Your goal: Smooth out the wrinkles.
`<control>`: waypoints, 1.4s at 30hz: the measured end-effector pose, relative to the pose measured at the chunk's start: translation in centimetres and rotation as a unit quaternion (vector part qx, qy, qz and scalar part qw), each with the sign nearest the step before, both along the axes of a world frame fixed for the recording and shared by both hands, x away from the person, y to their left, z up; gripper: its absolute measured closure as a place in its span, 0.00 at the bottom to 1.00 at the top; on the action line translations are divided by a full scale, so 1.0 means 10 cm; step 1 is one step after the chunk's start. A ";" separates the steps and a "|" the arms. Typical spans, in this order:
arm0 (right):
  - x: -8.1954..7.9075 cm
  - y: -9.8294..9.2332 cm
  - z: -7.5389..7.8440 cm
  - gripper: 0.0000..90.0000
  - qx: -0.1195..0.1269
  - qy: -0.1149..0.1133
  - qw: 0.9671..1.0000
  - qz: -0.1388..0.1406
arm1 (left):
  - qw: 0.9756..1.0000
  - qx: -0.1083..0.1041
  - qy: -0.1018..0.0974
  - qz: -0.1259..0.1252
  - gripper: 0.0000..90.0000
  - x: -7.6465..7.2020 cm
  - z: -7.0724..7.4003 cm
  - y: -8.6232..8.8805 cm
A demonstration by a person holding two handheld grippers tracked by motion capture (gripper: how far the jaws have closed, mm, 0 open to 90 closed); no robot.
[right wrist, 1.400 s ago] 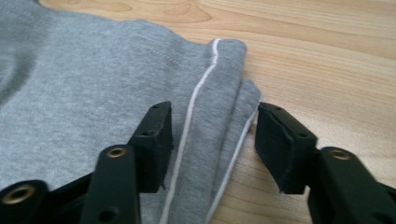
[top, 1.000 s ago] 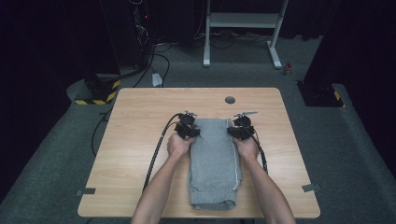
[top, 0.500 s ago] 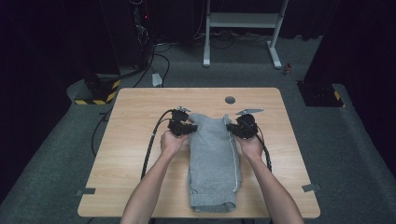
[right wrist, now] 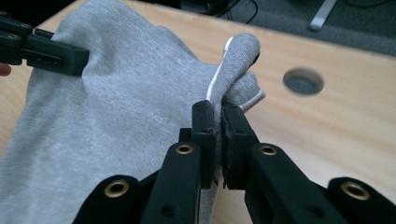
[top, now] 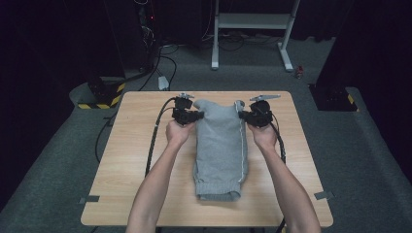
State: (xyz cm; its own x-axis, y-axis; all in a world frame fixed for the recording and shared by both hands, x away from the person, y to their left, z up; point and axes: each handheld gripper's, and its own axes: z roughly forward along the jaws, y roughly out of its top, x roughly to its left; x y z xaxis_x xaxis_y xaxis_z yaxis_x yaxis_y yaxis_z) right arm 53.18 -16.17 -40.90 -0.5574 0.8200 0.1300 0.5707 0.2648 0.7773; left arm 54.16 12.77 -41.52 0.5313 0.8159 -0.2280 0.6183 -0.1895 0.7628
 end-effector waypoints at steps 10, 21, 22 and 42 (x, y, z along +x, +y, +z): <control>-0.20 -0.04 0.10 0.95 0.014 -0.030 0.999 0.017 | 0.999 -0.010 -0.031 -0.027 0.91 -0.27 0.13 0.00; -0.38 -0.06 0.02 0.95 0.025 -0.031 0.999 0.036 | 0.999 -0.019 -0.028 -0.033 0.91 -0.42 0.06 0.05; -0.41 -0.06 0.02 0.95 0.024 -0.028 0.999 0.037 | 0.999 -0.020 -0.029 -0.034 0.91 -0.44 0.06 0.05; -0.68 -0.13 -0.02 0.95 0.031 -0.042 0.997 0.061 | 0.998 -0.018 -0.041 -0.053 0.91 -0.74 0.02 0.10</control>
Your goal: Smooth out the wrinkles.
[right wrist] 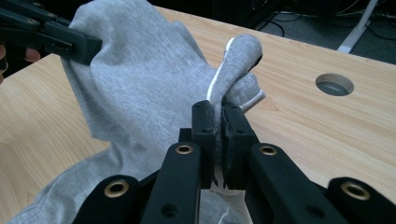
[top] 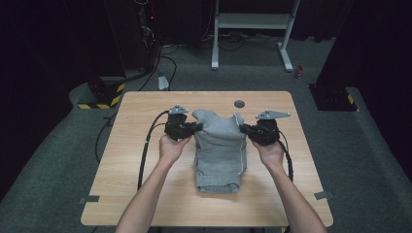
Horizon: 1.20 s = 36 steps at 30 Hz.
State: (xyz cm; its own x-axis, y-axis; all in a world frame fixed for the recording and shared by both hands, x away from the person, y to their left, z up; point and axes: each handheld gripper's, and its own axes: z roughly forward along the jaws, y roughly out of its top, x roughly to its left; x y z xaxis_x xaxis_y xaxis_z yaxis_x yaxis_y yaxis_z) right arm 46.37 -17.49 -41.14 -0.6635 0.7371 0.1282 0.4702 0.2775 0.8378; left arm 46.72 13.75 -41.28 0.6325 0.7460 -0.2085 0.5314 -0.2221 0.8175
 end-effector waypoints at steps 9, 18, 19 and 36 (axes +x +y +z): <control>-0.14 0.00 0.00 0.95 0.000 -0.005 1.000 0.012 | 1.000 -0.002 -0.004 -0.003 0.91 -0.14 -0.02 0.03; -0.31 -0.03 -0.07 0.95 0.000 -0.008 1.000 0.023 | 1.000 -0.003 -0.011 -0.022 0.91 -0.34 -0.07 0.02; -0.34 -0.03 -0.09 0.95 0.002 -0.006 1.000 0.023 | 1.000 -0.002 -0.013 -0.024 0.91 -0.35 -0.07 0.02; -0.63 -0.05 -0.17 0.95 0.019 -0.011 0.999 0.042 | 0.999 -0.008 -0.018 -0.039 0.90 -0.69 -0.13 0.07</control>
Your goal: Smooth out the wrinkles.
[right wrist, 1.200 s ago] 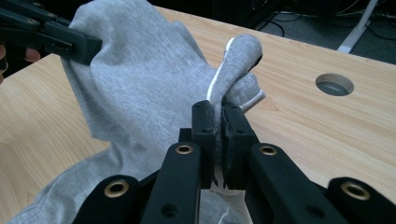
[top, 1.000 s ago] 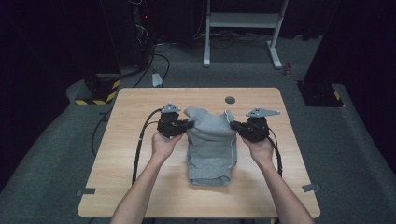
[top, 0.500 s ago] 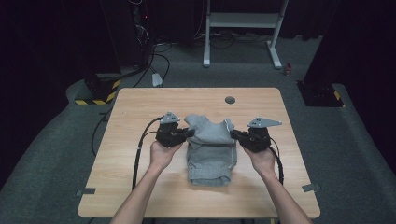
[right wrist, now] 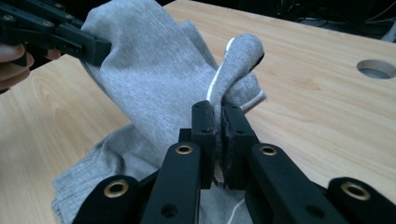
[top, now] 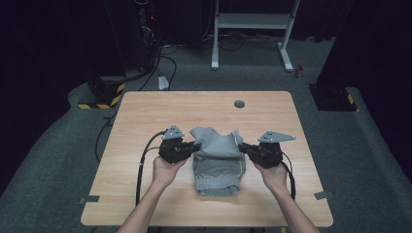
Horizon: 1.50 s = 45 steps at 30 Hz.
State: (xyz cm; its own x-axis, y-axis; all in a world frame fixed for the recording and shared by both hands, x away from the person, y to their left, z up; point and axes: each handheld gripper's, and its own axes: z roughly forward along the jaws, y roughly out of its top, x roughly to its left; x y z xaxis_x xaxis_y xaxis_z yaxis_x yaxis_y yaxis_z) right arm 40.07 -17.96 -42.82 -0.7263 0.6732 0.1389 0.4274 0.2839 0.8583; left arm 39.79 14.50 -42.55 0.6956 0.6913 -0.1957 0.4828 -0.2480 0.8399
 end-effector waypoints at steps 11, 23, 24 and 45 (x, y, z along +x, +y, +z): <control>-0.20 -0.03 -0.16 0.95 -0.009 0.000 1.000 0.008 | 1.000 0.016 0.000 -0.013 0.90 -0.24 -0.17 0.00; -0.44 -0.05 -0.49 0.95 -0.026 0.031 0.999 0.018 | 0.998 0.050 0.020 -0.026 0.90 -0.51 -0.51 -0.03; -0.46 -0.06 -0.52 0.95 -0.026 0.036 0.999 0.017 | 0.998 0.048 0.025 -0.025 0.90 -0.53 -0.54 -0.04; -0.33 0.00 -0.81 0.94 -0.054 0.069 0.996 -0.006 | 0.997 0.067 0.042 0.005 0.88 -0.37 -0.80 -0.16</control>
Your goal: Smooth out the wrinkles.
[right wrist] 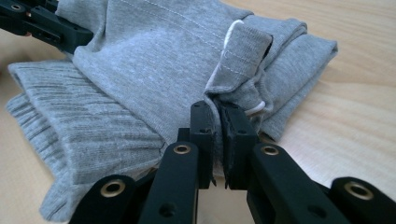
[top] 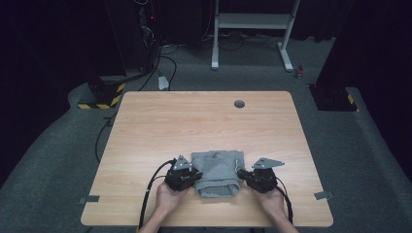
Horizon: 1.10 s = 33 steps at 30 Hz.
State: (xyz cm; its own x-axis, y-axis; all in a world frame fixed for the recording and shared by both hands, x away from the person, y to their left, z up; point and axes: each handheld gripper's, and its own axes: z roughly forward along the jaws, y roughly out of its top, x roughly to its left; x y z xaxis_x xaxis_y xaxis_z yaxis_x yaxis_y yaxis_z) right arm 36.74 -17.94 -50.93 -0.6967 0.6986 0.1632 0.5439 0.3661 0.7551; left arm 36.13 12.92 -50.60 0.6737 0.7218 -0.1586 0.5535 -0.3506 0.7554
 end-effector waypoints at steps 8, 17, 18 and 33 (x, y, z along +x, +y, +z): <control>0.34 0.04 0.02 0.94 -0.012 0.001 0.999 -0.031 | 1.000 0.002 0.007 0.020 0.88 0.38 0.02 -0.03; 0.43 0.06 0.02 0.92 -0.013 -0.001 0.999 -0.043 | 0.999 -0.013 0.012 0.033 0.84 0.47 0.04 -0.01; 0.43 0.06 0.03 0.91 -0.015 -0.006 0.999 -0.041 | 0.999 -0.016 0.012 0.033 0.81 0.47 0.06 0.00; 0.48 -0.03 0.32 0.49 0.027 0.000 0.997 -0.066 | 0.997 -0.032 0.018 0.064 0.36 0.55 0.43 0.08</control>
